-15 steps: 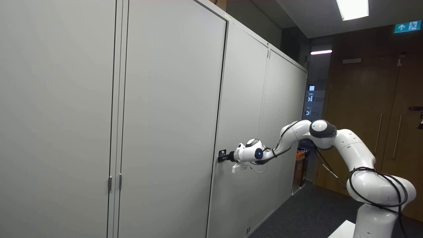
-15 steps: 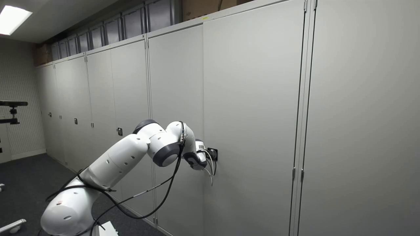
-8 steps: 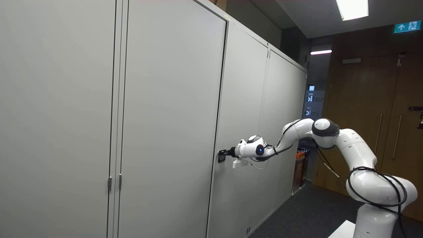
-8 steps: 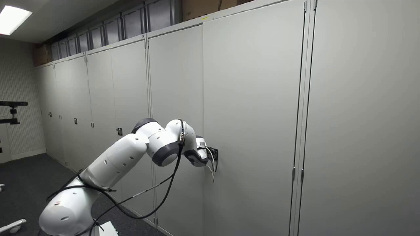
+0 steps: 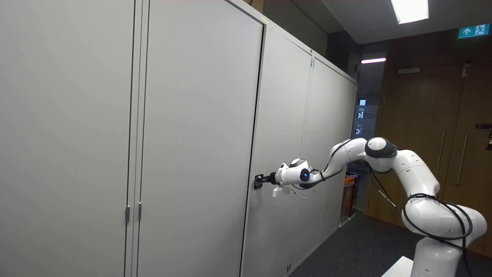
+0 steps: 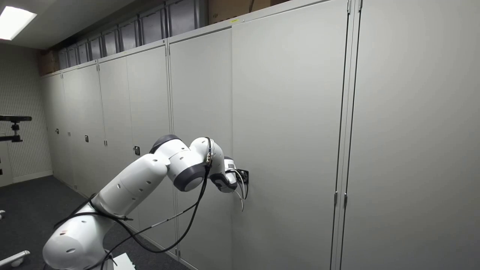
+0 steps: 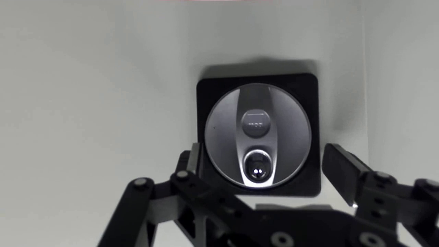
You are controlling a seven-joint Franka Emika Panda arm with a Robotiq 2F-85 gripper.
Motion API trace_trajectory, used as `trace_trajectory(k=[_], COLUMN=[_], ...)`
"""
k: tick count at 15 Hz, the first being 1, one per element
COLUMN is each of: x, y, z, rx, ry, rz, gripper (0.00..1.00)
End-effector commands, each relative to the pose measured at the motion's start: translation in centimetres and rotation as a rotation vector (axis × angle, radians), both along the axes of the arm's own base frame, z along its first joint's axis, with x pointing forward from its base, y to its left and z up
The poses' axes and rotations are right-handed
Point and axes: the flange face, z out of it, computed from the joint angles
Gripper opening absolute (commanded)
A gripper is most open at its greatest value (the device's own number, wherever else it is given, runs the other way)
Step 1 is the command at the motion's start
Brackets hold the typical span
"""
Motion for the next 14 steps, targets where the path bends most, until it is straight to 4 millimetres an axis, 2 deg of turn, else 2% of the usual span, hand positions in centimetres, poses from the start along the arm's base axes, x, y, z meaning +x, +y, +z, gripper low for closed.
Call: trace_trajectory(k=[1,3,4,5,7,11,14], x=[-1.9,-2.04,-2.09,-2.16,-2.48,-2.29,-2.13], y=[-1.01,-1.24,-1.33,-1.33,-1.17,-1.48,-1.86], z=[0.98,1.2,1.3,1.39,1.25,1.34,1.02], rx=[-0.009,-0.004,0.002,0.005,0.004,-0.007,-0.014], ry=[0.014,0.012,0.012,0.012,0.018,0.011,0.016], rz=[0.022,0.019,0.018,0.021,0.029,0.024,0.026], gripper=[1.0,0.98,0.9,0.86,0.61,0.34,0.34])
